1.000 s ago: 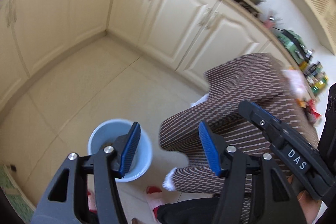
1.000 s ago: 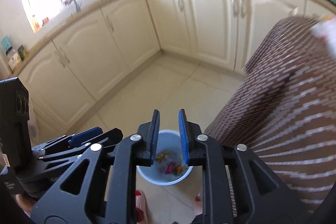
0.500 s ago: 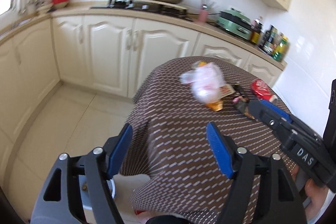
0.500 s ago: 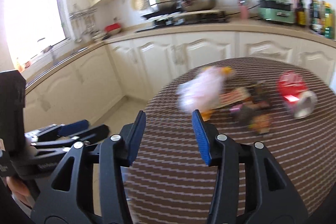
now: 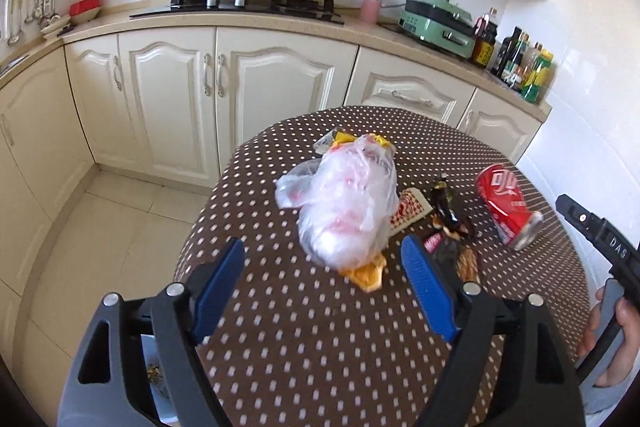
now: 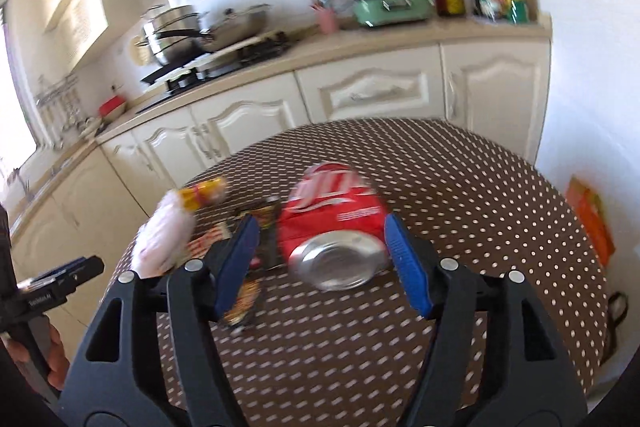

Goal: Collect trash
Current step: 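Grasp the clear plastic bag with the left gripper while the right gripper grasps the red can, then carry the plastic bag and red can over the blue bin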

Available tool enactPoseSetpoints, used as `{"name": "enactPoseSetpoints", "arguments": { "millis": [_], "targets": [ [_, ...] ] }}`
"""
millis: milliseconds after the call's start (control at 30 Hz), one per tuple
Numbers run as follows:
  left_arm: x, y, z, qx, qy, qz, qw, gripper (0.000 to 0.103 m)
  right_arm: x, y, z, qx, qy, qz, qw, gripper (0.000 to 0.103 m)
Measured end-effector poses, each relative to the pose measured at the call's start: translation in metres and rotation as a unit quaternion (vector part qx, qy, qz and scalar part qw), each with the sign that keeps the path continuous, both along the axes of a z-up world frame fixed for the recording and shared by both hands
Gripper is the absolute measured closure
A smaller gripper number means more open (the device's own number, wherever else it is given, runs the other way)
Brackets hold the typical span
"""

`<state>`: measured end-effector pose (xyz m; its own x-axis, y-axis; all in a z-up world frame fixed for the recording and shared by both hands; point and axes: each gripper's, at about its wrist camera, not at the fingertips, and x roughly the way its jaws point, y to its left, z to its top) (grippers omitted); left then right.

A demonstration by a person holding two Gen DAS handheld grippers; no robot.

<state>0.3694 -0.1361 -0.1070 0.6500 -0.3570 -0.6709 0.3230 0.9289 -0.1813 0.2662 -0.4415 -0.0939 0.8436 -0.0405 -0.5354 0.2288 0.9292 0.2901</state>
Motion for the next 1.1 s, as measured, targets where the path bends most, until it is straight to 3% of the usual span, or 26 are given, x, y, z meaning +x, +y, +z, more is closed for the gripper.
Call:
{"name": "enactPoseSetpoints", "arguments": {
  "millis": [233,500,567,700,833,967,1100],
  "targets": [
    [0.038,-0.024,-0.018,0.0,0.025,0.005,0.9997,0.024,0.034,-0.053,-0.033,0.096,0.042,0.001,0.995,0.035],
    [0.062,-0.043,-0.036,-0.002,0.044,-0.003,0.999,0.025,0.062,-0.061,-0.053,0.152,0.078,0.038,0.985,0.035],
    [0.062,-0.046,-0.039,0.004,0.048,-0.008,0.9988,0.039,0.064,-0.061,-0.057,0.171,0.081,0.048,0.981,0.036],
    [0.055,-0.046,-0.038,0.009,0.04,-0.019,0.999,0.05,0.065,-0.051,-0.055,0.166,0.08,0.076,0.98,0.048],
    [0.046,-0.038,-0.031,0.001,0.033,-0.021,0.9992,0.068,0.057,-0.033,-0.042,0.119,0.066,0.08,0.987,0.068],
    [0.036,-0.027,-0.026,-0.012,0.034,-0.024,0.9991,0.074,0.044,-0.009,-0.027,0.047,0.056,0.079,0.994,0.076],
    [0.023,-0.018,-0.02,-0.023,0.03,-0.024,0.999,0.08,0.033,0.013,-0.017,0.009,0.041,0.082,0.996,0.085]
  ]
}}
